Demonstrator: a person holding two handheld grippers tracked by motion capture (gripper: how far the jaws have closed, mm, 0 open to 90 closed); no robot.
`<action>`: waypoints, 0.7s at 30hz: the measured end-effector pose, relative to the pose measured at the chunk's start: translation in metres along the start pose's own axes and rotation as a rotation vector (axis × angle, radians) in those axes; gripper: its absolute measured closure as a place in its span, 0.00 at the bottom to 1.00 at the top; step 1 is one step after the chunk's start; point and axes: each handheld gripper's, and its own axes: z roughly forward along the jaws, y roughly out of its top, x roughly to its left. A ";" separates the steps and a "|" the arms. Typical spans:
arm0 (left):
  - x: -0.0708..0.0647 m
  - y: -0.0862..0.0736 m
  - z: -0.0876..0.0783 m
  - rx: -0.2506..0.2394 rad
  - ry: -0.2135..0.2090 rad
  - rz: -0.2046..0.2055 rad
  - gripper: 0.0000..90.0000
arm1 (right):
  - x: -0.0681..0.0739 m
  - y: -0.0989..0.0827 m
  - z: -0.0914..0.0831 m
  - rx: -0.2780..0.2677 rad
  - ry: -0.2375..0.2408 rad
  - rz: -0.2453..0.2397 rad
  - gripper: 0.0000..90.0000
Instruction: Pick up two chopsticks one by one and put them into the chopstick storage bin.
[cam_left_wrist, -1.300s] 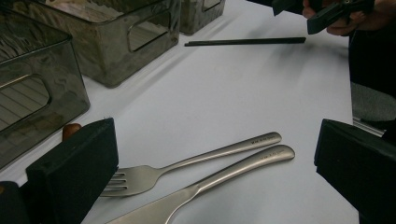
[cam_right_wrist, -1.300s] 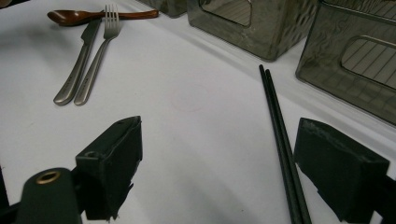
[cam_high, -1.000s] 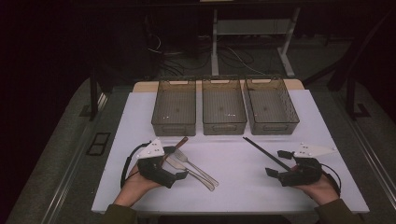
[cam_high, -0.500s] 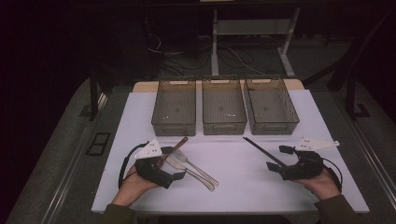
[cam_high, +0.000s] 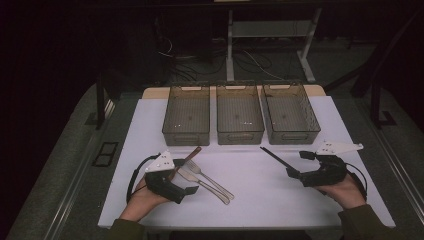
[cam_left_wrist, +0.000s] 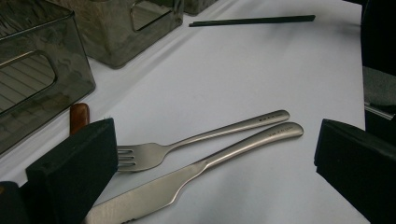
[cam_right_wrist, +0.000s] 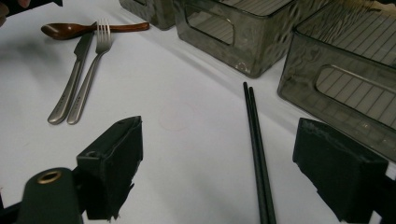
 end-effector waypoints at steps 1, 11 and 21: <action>0.000 0.000 0.000 0.001 0.002 -0.001 0.00 | -0.001 0.001 0.000 0.002 0.000 -0.002 0.18; 0.000 -0.001 -0.001 -0.001 0.011 -0.006 0.00 | -0.011 0.011 0.004 0.014 -0.010 -0.001 0.19; 0.000 -0.001 -0.001 -0.017 0.018 -0.016 0.00 | -0.028 0.019 0.009 0.022 -0.023 0.027 0.24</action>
